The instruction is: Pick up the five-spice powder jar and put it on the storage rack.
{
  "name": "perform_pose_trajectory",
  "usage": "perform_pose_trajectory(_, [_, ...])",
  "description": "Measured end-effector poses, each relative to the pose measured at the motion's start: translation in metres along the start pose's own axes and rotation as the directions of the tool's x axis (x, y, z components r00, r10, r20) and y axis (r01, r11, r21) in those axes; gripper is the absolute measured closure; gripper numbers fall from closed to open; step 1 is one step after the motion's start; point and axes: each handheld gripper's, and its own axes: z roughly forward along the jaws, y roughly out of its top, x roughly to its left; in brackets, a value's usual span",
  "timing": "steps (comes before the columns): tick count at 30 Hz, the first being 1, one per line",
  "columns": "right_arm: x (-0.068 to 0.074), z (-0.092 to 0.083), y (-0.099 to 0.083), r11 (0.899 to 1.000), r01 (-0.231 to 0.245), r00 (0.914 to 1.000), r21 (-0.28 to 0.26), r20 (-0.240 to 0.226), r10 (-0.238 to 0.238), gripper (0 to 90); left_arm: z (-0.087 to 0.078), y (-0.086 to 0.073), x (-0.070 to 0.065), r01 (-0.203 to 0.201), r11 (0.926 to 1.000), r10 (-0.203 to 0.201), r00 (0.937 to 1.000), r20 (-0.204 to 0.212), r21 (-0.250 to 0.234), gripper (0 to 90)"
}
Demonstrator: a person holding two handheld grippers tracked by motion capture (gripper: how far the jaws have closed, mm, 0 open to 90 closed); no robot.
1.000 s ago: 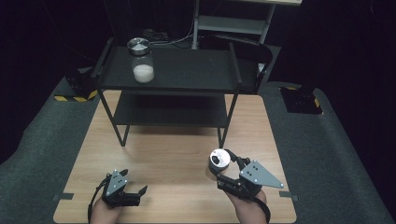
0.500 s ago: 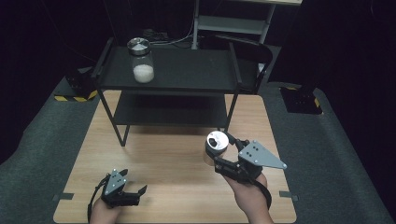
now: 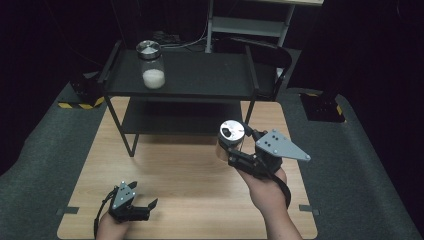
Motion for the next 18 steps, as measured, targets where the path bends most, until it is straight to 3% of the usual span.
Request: perform_pose_trajectory(18, [-0.006,0.025,0.049,0.999,0.037,0.998,-0.027,0.052,-0.035,35.2,0.0,0.0,0.001,0.01,0.9999,-0.01,0.9999,0.003,-0.001,1.5])
